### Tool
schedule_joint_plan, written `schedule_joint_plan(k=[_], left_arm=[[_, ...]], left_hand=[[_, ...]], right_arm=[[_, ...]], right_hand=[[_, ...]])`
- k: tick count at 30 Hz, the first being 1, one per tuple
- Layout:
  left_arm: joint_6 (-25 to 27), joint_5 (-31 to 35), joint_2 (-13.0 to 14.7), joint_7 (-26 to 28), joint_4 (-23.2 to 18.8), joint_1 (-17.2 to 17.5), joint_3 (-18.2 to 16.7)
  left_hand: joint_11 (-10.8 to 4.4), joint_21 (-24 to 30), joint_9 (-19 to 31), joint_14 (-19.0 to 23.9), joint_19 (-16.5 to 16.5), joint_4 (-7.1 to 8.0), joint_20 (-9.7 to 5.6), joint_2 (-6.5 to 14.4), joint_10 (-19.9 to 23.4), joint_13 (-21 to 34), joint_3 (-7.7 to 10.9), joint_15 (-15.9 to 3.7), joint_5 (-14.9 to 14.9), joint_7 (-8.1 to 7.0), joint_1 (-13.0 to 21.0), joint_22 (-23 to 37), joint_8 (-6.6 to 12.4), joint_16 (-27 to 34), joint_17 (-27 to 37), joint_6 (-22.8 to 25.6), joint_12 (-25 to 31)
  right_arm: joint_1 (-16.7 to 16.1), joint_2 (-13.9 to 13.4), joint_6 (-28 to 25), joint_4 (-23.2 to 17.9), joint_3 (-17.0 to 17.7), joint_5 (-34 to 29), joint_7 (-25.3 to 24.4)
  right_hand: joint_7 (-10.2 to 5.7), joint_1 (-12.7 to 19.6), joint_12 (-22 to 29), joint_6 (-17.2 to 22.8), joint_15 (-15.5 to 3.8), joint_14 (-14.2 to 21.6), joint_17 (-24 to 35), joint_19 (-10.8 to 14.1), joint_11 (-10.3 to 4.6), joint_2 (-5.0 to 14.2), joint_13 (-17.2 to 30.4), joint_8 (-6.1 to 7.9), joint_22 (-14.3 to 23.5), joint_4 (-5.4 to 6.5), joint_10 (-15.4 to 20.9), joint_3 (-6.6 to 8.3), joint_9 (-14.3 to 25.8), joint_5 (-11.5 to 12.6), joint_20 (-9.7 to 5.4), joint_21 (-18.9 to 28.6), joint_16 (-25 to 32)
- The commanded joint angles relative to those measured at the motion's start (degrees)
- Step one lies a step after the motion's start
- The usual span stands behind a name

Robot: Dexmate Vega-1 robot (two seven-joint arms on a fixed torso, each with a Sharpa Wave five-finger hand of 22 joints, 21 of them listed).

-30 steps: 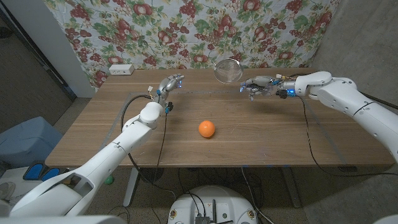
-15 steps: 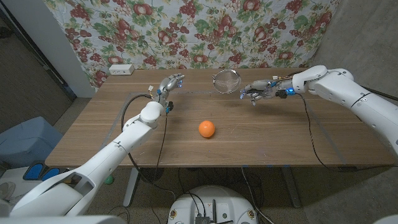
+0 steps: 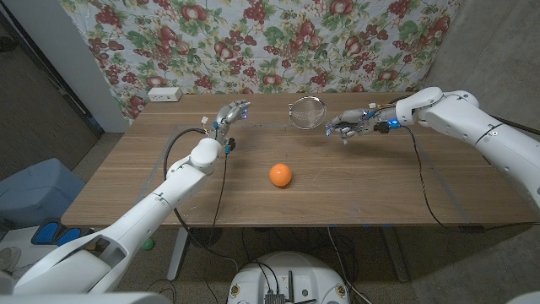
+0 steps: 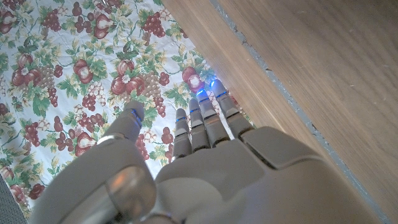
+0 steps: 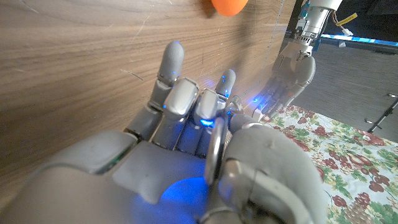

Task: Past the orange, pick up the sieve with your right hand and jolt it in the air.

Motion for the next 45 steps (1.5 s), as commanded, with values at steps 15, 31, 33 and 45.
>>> schedule_joint_plan(k=[15,31,33,45], left_arm=[[-0.2,-0.1,0.4,0.1,-0.7,0.7,-0.5],[-0.7,-0.2,0.6,0.0,-0.7,0.9,-0.7],[-0.6,-0.2,0.7,0.0,-0.8,0.9,-0.7],[-0.5,-0.3,0.8,-0.2,-0.9,1.0,-0.8]], left_hand=[[0.18,-0.1,0.2,0.2,0.5,-0.07,0.11,0.0,0.5,0.2,0.40,0.26,0.4,-0.04,-0.3,0.2,-0.17,0.1,0.1,0.7,0.2],[0.15,-0.1,0.2,0.2,0.5,-0.10,0.11,0.0,0.5,0.2,0.50,0.23,0.4,0.02,-0.3,0.2,-0.14,0.2,0.1,0.8,0.2],[0.14,-0.1,0.2,0.2,0.5,-0.11,0.10,0.0,0.5,0.2,0.50,0.26,0.4,0.01,-0.3,0.2,-0.15,0.1,0.1,0.7,0.2],[0.12,-0.2,0.2,0.1,0.5,-0.15,0.10,0.0,0.5,0.2,0.55,0.19,0.4,-0.01,-0.3,0.2,-0.16,0.2,0.2,0.7,0.2]], right_arm=[[-10.3,1.3,13.9,0.8,9.4,8.7,-5.7],[-12.4,1.8,17.2,1.2,11.1,11.2,-6.2],[-12.4,1.8,17.2,1.1,11.1,11.2,-6.4],[-11.7,1.3,15.4,0.6,10.2,10.7,-6.3]], right_hand=[[3.93,0.0,0.1,3.5,-0.04,-0.1,0.1,-1.0,-3.74,0.37,0.3,0.60,-0.4,0.15,-3.4,0.20,-0.1,0.1,-2.94,1.3,0.2],[3.65,-0.2,0.0,3.6,-0.06,-0.3,0.1,-1.3,-3.81,0.28,0.2,0.92,-0.8,0.23,-3.5,0.22,-0.1,0.1,-3.02,2.1,0.2],[3.66,-0.2,0.0,3.6,-0.06,-0.3,0.1,-1.4,-3.79,0.27,0.3,0.93,-0.8,0.25,-3.4,0.23,-0.2,0.1,-3.03,2.2,0.2],[3.69,-0.3,-0.1,3.6,-0.07,-0.3,0.1,-1.4,-3.84,0.26,0.2,1.15,-1.2,0.28,-3.4,0.28,-0.2,0.2,-3.10,2.7,0.2]])
